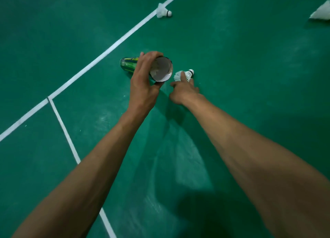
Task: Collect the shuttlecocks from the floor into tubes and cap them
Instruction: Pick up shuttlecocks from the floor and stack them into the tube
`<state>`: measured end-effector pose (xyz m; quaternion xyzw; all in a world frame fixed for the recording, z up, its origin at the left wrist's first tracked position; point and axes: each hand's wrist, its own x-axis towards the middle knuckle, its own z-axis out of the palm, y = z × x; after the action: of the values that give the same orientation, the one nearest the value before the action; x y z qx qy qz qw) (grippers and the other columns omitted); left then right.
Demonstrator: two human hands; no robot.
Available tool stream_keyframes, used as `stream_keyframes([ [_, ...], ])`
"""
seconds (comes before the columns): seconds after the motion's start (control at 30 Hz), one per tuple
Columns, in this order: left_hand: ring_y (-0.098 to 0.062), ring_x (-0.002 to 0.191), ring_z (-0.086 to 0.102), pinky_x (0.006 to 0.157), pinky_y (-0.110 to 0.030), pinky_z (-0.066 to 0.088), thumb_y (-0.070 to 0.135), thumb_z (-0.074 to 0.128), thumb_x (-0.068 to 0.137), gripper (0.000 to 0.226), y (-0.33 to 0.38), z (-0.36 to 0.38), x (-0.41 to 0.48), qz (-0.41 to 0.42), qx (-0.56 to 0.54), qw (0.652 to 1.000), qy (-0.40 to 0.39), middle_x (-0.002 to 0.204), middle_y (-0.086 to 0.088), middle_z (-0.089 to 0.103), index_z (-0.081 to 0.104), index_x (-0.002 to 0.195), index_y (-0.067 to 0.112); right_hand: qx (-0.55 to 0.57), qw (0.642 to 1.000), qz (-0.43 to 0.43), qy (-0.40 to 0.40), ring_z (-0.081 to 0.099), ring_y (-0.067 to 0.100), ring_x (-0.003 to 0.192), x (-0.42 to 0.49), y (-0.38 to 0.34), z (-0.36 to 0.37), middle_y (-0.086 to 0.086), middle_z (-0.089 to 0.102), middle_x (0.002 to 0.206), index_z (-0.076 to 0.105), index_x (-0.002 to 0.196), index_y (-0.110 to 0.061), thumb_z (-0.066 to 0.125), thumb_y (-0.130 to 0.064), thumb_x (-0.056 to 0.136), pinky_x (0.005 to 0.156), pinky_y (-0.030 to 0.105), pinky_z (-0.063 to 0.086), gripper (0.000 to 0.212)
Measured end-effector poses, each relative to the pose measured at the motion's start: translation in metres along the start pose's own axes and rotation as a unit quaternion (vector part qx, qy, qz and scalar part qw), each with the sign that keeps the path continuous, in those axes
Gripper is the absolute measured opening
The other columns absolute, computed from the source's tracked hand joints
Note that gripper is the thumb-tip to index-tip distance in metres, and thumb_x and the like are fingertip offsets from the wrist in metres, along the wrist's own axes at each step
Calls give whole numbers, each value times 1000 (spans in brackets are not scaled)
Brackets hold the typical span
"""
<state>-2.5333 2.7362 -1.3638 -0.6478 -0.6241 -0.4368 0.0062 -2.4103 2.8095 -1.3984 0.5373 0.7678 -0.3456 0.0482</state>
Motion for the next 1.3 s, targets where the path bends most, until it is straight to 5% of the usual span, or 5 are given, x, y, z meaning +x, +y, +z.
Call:
stream_keyframes([
  [0.37,-14,130,55,126,-37,28,-6,83,66,67,-7,8,4,29,3,1000,1,133,-8,66,64,130,-1,-6,996,-13,91,21,34,151,23,18,11,14,17,166,59,129,-4,65,-18,91,115,42,38,41],
  [0.63,16,133,40,123,-42,33,-2,84,70,67,6,1,5,12,0,1000,8,135,-5,64,62,133,2,4,983,-8,184,60,35,87,-2,35,-9,17,54,98,61,97,0,56,11,86,71,30,44,17],
  [0.8,-14,132,52,113,-30,41,1,86,70,70,33,0,7,-12,-3,1000,-1,136,0,63,62,135,9,75,960,-19,269,66,36,82,-25,71,-36,18,68,86,70,89,-2,54,1,81,74,39,56,18],
  [1.1,-8,122,55,103,-19,43,7,85,70,69,125,28,26,-46,-67,996,-30,134,5,63,61,134,18,257,789,-188,525,66,19,72,-137,90,-141,3,71,81,69,89,-7,68,-17,88,72,32,53,10],
  [1.3,-22,121,63,105,-43,50,18,75,75,64,217,77,55,-62,-169,984,0,130,-3,67,61,137,14,194,812,-222,503,69,21,75,-188,99,-170,3,76,83,76,88,-11,69,-12,84,76,38,56,9],
])
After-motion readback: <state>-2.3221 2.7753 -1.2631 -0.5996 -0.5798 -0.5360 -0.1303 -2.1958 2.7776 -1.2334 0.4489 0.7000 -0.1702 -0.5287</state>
